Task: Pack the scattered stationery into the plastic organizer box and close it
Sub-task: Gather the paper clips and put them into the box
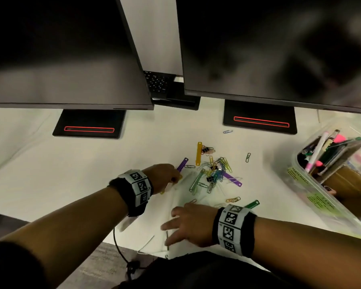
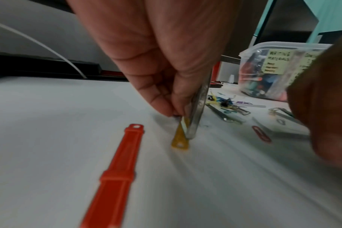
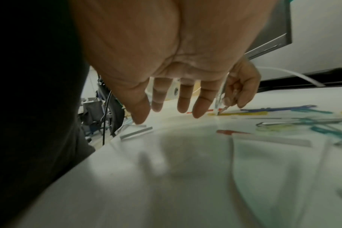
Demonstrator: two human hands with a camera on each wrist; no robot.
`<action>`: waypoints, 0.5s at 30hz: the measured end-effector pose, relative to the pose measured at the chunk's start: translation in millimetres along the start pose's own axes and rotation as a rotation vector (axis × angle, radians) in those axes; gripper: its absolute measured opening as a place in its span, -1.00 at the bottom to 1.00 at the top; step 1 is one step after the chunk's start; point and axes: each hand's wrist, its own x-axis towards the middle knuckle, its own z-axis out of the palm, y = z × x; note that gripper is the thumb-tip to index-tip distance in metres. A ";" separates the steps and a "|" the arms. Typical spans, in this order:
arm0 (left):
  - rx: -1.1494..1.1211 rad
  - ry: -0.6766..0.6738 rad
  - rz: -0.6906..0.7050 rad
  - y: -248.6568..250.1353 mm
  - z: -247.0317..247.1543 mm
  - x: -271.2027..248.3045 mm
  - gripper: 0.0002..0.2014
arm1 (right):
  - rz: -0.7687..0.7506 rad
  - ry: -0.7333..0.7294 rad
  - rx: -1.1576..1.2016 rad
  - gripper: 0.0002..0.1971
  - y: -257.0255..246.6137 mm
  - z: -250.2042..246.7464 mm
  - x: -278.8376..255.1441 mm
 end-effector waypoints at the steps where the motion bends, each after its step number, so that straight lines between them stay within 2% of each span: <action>1: -0.019 0.018 -0.011 -4.1 -1.3 0.1 -0.72 | -0.013 -0.051 -0.041 -0.47 -0.6 1.1 5.2; 3: -0.030 0.051 -0.032 -13.5 -3.1 0.0 -0.73 | -0.018 -0.119 -0.104 -0.44 -0.7 2.0 12.0; 6: -0.074 0.107 -0.063 -26.7 -4.4 -0.5 -0.74 | 0.012 -0.126 -0.142 -0.46 4.7 1.1 10.6; 15: -0.049 0.143 -0.096 -50.5 -10.7 -12.5 -0.74 | 0.367 -0.154 -0.046 -0.45 44.6 10.8 -41.4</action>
